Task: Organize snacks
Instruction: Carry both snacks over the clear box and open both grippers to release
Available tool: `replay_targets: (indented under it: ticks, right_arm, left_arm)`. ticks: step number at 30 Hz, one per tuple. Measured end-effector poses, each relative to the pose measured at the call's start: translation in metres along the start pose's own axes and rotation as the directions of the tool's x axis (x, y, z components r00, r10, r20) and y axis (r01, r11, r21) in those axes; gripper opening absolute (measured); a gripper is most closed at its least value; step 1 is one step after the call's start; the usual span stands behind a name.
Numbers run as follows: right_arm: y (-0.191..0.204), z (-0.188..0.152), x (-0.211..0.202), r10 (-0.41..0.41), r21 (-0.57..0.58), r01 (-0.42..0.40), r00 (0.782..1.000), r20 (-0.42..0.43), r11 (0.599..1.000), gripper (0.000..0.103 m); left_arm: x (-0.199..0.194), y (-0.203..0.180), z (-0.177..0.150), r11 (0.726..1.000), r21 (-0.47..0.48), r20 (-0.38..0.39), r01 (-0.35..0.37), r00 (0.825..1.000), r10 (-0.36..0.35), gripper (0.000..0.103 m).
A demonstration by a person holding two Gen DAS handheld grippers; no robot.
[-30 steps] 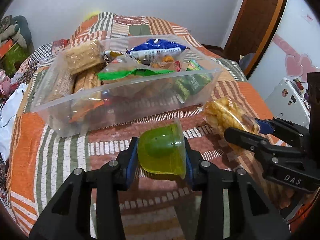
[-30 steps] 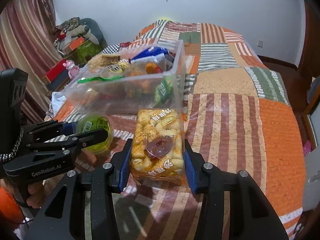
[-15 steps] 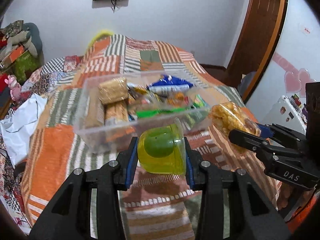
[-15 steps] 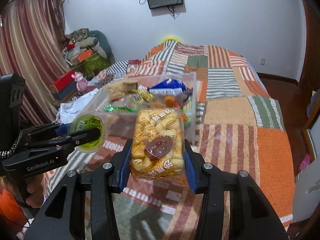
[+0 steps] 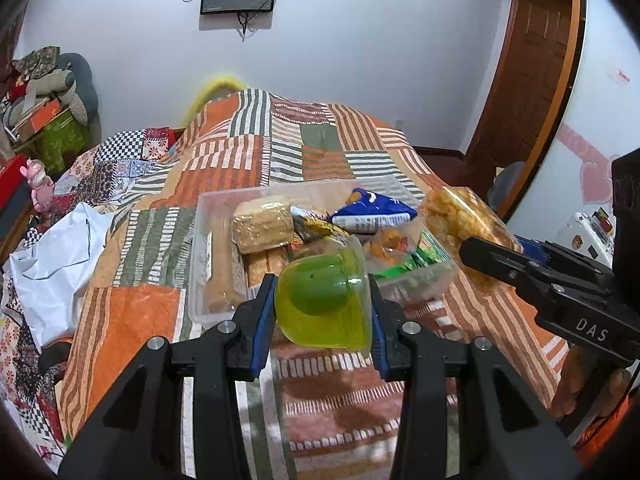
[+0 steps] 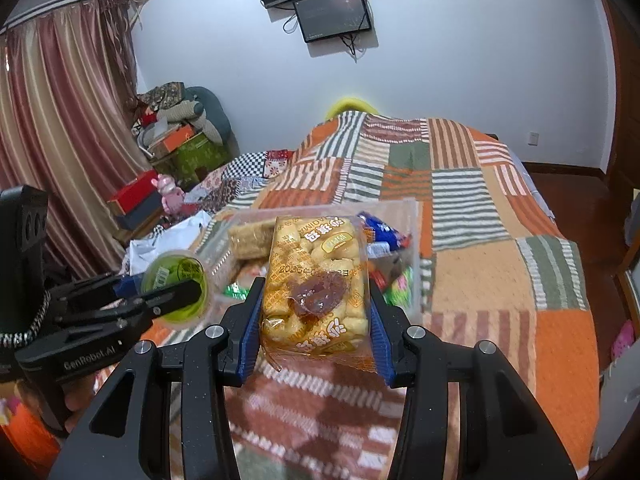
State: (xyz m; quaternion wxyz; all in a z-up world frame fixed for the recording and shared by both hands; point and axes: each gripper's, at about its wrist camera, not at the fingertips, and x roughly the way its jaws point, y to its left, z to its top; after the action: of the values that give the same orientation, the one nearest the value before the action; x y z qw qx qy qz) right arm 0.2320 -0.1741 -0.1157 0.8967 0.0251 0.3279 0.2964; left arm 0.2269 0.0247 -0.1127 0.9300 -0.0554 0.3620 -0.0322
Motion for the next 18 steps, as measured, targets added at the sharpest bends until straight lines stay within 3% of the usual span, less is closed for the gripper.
replay_targets:
  ticks: [18]
  right_arm:
    - [0.008, 0.01, 0.049, 0.001, -0.014, -0.001, 0.998, -0.057, 1.0, 0.043]
  left_arm:
    - [0.055, 0.028, 0.014, 0.999, -0.045, -0.05, -0.021, 0.999, 0.019, 0.04]
